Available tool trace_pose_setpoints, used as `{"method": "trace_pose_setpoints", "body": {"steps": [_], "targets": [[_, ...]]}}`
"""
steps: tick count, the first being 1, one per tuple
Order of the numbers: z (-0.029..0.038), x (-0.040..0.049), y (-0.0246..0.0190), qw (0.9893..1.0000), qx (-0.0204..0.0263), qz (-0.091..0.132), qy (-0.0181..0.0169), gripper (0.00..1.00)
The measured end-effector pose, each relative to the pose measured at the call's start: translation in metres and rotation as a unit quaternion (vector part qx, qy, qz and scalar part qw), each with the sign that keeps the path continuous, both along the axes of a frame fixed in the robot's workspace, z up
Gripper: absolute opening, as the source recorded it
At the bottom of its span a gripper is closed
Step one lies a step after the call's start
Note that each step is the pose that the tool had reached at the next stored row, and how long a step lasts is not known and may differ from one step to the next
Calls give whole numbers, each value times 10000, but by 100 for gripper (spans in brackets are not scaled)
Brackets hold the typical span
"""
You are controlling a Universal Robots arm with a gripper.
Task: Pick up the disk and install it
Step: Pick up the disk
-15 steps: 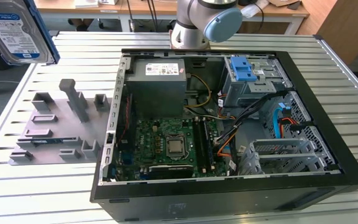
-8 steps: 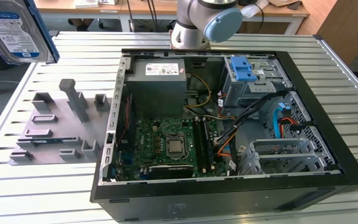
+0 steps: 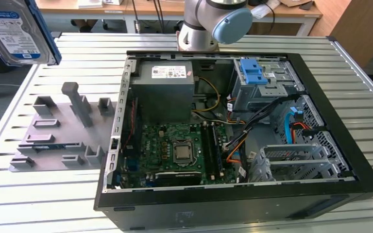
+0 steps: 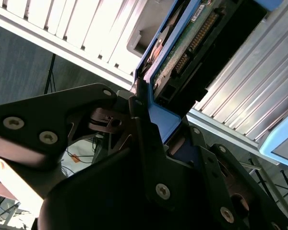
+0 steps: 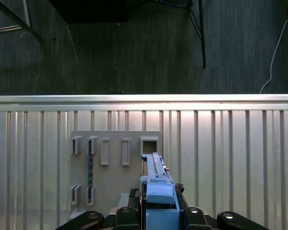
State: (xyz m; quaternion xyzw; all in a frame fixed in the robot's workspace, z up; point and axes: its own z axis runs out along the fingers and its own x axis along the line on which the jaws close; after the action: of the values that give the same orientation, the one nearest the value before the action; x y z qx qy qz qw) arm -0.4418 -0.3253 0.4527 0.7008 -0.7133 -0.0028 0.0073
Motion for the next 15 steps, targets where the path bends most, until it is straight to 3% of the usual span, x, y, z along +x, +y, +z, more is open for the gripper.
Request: {"method": "trace_pose_setpoints", "body": {"steps": [15], "targets": [[54, 0, 0, 10000, 0, 0, 0, 36]]}}
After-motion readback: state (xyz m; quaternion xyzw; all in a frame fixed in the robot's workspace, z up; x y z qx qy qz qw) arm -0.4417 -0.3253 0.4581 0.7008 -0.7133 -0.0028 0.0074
